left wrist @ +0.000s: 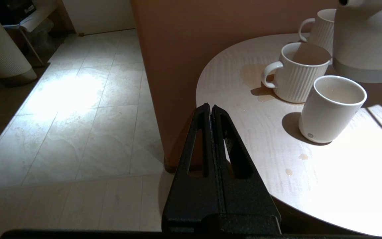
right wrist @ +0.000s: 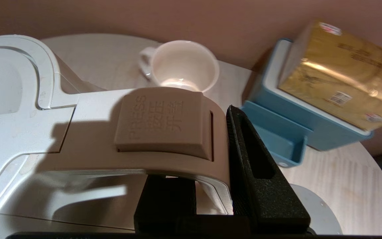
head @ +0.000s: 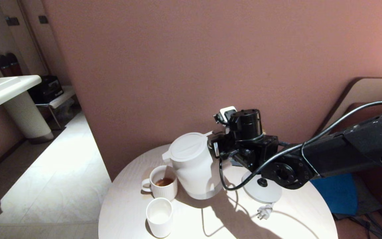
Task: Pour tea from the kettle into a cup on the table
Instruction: Pour water into the cup
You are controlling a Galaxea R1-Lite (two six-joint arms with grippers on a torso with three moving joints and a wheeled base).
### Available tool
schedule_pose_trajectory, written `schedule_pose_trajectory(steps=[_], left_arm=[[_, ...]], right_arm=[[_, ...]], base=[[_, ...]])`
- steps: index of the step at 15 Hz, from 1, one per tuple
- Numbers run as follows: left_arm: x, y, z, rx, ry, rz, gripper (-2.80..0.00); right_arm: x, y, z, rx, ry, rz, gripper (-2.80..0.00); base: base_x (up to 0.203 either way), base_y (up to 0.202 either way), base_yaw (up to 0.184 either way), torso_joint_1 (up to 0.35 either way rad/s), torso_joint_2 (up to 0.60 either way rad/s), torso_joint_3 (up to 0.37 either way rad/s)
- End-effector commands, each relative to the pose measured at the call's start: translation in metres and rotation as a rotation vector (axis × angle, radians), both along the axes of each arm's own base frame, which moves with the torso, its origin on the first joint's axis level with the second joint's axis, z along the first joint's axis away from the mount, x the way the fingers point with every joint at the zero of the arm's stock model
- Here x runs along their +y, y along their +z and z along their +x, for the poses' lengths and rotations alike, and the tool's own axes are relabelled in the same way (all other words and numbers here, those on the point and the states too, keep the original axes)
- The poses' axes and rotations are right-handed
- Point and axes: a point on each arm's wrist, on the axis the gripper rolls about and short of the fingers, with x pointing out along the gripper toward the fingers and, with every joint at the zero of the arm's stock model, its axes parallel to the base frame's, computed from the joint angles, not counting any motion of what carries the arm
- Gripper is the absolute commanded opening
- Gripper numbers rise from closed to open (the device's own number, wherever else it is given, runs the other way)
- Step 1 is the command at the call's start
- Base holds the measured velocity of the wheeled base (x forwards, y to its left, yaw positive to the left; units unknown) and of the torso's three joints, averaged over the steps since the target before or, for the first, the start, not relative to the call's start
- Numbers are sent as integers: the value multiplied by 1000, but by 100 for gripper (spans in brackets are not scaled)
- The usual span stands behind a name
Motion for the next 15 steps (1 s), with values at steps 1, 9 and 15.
schedule_pose_trajectory(steps=[1, 9, 15], left_arm=[[0, 0, 0, 0, 0, 0, -280], [0, 0, 0, 0, 0, 0, -280], [0, 0, 0, 2, 0, 0, -280]], right_arm=[[3, -4, 2, 2, 3, -14, -280], [9, -12, 8, -7, 25, -131, -280], [15, -4, 13, 22, 30, -162, -280]], base=[[0, 0, 0, 0, 0, 0], [0, 0, 0, 0, 0, 0], [0, 0, 0, 0, 0, 0]])
